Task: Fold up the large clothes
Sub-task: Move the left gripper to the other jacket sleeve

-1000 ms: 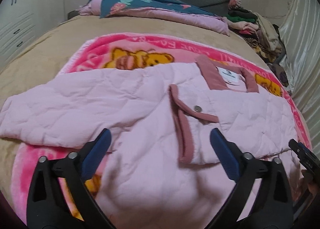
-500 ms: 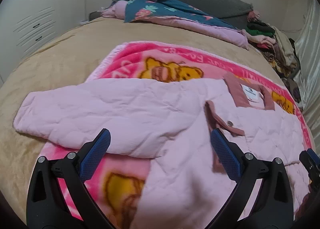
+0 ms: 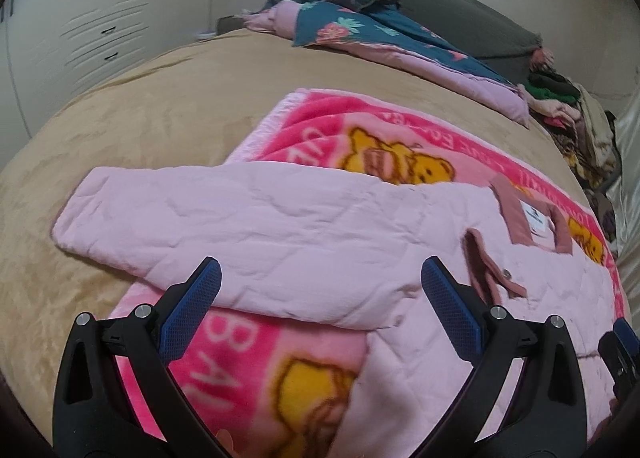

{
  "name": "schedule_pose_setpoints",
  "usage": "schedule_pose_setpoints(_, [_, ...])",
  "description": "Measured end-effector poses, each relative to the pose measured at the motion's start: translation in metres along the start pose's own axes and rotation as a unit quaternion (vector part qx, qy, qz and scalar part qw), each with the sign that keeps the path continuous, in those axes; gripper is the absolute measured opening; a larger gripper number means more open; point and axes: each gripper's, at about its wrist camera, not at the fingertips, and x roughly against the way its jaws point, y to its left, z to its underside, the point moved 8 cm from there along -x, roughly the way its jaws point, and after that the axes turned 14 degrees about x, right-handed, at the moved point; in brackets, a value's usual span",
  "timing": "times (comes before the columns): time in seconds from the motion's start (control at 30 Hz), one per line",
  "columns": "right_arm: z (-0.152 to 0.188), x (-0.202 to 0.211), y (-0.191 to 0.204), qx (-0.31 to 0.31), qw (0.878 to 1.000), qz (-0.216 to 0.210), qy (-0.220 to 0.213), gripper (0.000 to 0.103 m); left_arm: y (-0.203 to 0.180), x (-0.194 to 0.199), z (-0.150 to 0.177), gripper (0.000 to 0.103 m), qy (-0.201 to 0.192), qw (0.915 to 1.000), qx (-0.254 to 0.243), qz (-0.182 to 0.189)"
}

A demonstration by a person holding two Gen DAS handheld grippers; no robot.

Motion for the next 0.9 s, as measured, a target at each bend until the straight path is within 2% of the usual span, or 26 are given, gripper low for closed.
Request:
schedule_pose_setpoints(0.17, [-0.012,-0.007,0.024,0.015,1.000,-0.013,-0.001,0.099,0.022,0.001,-0.013,0.094,-0.008,0.9996,0.028,0.005])
schedule_pose_setpoints(0.53, [-0.034,-0.033,0.075,0.047,0.998,-0.039,-0.003,0.099,0.076,-0.010,-0.028,0.094,-0.008,0.9963,0.077,-0.035])
schedule_pose_setpoints(0.9, [-0.035,-0.065,0.114,0.073,0.995,-0.059,0.014,0.099,0.123,-0.029,-0.032,0.094,0.005,0.9885,0.138,-0.061])
